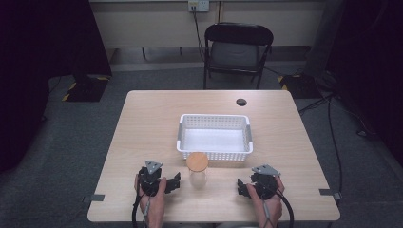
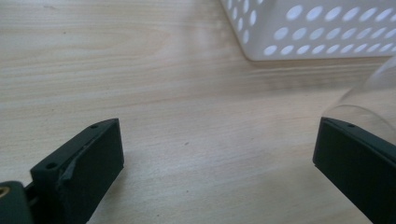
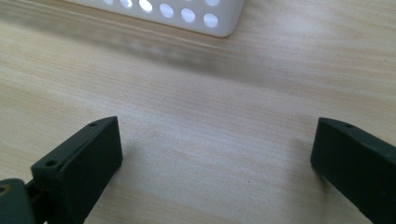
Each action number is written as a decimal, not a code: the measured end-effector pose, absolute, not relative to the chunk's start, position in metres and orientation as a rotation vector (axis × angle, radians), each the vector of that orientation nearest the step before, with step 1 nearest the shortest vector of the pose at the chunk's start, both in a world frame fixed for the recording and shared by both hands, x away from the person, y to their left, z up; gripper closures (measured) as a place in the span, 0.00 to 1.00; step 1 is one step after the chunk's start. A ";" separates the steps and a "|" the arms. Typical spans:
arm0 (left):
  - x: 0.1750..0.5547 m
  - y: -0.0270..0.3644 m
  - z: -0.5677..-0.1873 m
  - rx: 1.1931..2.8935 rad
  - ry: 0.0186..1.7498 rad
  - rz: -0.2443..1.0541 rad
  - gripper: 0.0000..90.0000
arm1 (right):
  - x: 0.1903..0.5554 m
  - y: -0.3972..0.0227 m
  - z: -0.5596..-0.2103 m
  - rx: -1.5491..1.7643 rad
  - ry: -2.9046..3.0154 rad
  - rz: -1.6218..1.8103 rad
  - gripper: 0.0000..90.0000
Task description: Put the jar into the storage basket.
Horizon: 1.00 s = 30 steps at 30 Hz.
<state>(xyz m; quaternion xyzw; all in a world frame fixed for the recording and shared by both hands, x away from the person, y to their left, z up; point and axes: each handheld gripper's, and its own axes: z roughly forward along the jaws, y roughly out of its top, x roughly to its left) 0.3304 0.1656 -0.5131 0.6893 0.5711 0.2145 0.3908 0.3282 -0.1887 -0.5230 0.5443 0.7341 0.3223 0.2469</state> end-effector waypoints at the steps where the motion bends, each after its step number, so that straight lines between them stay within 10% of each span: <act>1: 0.330 0.166 -0.512 1.746 1.445 0.541 0.02 | 0.328 -0.189 -0.523 1.484 2.002 0.879 0.01; 30: 0.313 0.170 -0.497 1.686 1.387 0.542 0.02 | 0.328 -0.189 -0.523 1.484 2.002 0.879 0.01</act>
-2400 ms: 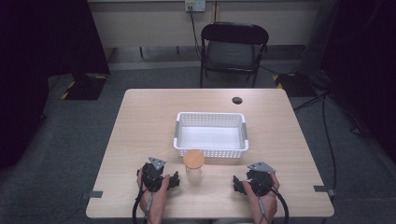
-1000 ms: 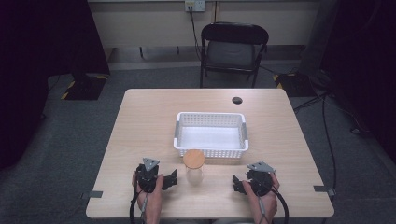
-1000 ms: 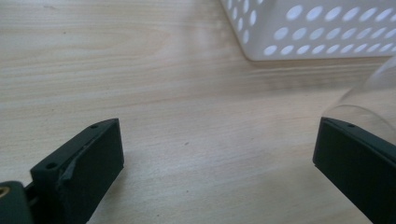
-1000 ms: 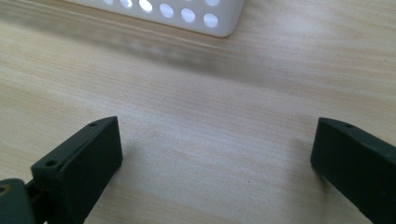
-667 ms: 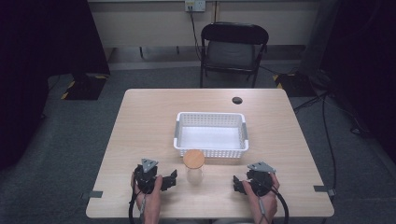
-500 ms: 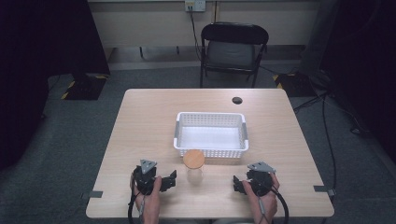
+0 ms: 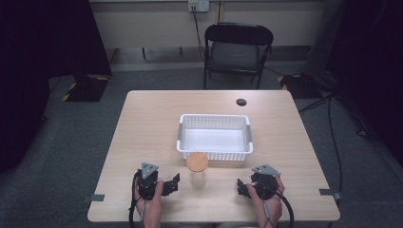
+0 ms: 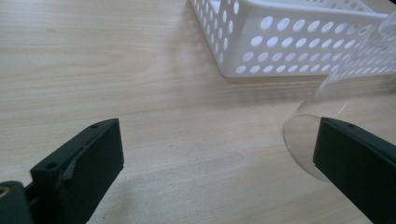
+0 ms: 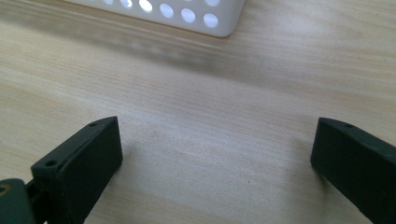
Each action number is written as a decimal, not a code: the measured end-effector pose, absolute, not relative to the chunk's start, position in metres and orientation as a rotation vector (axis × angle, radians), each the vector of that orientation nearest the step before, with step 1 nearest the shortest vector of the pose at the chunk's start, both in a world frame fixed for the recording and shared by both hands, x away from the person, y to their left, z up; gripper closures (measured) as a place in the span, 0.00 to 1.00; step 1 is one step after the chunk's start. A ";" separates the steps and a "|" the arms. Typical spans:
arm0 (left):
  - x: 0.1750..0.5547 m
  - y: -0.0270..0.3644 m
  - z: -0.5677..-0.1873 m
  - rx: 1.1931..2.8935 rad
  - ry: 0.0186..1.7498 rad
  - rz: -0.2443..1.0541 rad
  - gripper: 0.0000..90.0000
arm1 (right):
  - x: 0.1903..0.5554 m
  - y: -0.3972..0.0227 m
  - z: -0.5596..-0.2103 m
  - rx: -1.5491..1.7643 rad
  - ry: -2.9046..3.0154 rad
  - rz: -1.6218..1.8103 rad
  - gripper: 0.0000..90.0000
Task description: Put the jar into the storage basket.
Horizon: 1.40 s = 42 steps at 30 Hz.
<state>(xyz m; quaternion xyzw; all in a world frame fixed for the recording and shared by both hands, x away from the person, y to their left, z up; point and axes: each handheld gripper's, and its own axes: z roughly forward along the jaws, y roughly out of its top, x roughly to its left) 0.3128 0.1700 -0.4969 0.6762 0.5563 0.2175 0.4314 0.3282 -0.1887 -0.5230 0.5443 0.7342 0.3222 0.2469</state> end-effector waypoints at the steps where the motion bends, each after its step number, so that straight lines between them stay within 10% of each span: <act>1: 0.313 0.170 -0.496 1.686 1.386 0.547 0.02 | 0.328 -0.189 -0.523 1.484 2.002 0.879 0.01; 42: 0.294 0.165 -0.467 1.582 1.204 0.548 0.02 | 0.328 -0.189 -0.523 1.485 2.002 0.879 0.01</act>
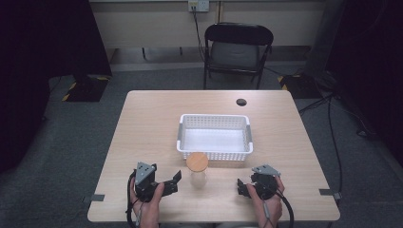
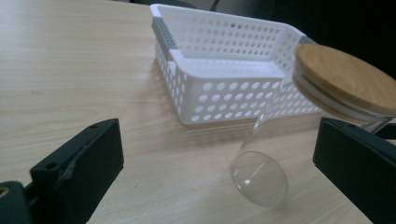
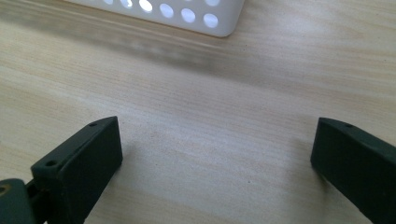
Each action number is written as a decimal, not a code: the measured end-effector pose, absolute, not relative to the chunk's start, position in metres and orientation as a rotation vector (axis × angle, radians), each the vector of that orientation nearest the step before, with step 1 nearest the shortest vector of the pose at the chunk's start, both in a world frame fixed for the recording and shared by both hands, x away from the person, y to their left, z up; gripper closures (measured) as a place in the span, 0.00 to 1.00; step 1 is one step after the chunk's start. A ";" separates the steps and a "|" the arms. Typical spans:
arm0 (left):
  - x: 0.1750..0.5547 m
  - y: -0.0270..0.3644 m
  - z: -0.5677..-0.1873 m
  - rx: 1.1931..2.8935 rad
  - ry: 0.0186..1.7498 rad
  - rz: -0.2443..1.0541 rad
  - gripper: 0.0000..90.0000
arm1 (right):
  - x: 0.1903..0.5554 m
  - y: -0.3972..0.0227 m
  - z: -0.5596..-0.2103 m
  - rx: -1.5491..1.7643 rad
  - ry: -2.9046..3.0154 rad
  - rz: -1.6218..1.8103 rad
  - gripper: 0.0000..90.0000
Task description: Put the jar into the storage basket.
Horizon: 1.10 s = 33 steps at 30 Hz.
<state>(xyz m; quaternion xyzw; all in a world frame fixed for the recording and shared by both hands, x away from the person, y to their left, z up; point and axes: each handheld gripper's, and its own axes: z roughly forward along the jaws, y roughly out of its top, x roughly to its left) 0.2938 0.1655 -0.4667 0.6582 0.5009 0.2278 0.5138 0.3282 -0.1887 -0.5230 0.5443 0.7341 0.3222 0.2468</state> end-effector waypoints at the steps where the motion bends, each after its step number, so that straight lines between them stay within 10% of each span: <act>1: 0.294 0.165 -0.466 1.586 1.198 0.549 0.02 | 0.328 -0.189 -0.523 1.485 2.002 0.879 0.01; 33: 0.298 0.124 -0.427 1.632 1.017 0.549 0.01 | 0.328 -0.189 -0.523 1.484 2.002 0.879 0.01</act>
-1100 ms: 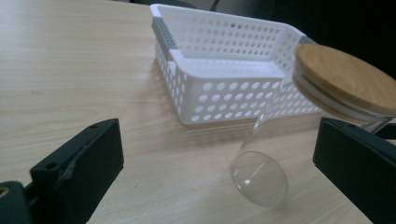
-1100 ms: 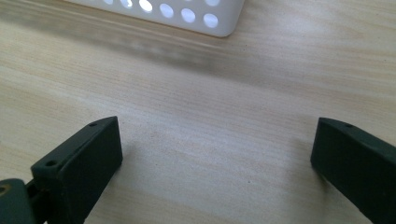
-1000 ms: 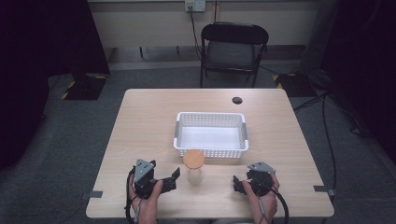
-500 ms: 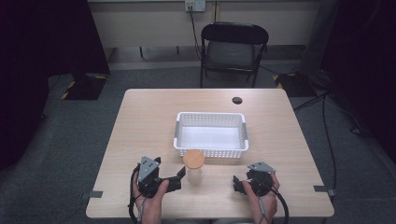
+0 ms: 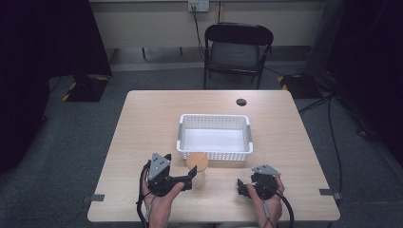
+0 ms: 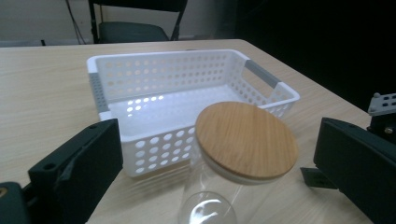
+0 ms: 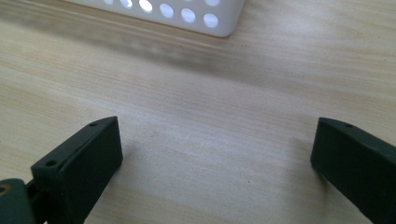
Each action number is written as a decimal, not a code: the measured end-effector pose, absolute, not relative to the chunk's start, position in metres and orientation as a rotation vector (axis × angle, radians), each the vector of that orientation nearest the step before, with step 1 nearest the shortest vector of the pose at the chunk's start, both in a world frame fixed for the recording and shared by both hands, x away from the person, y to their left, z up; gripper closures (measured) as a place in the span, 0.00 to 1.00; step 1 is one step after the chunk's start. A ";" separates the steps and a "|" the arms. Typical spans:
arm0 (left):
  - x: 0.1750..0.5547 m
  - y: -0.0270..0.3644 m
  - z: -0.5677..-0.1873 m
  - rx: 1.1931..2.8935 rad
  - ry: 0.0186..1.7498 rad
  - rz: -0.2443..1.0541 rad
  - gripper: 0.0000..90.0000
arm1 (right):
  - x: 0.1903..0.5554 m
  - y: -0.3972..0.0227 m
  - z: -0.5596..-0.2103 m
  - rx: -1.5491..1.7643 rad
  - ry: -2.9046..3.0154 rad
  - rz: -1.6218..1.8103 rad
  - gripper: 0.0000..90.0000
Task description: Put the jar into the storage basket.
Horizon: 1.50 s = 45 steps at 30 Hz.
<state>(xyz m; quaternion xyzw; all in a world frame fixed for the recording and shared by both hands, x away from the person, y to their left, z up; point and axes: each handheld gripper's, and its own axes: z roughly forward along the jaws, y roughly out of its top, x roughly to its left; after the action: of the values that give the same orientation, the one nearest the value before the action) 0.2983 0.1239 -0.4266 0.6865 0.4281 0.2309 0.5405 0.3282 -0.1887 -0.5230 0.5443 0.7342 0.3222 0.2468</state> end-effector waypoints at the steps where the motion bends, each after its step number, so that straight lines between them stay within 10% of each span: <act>1: 0.299 0.122 -0.426 1.639 1.011 0.553 0.01 | 0.328 -0.189 -0.523 1.485 2.002 0.879 0.01; 45: 0.322 0.089 -0.464 1.811 0.984 0.549 0.13 | 0.328 -0.189 -0.523 1.484 2.002 0.879 0.01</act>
<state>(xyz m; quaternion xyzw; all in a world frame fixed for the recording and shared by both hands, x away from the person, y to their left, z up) 0.3217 0.0890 -0.4639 0.7433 0.4038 0.2253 0.4834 0.3282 -0.1887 -0.5230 0.5443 0.7342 0.3223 0.2468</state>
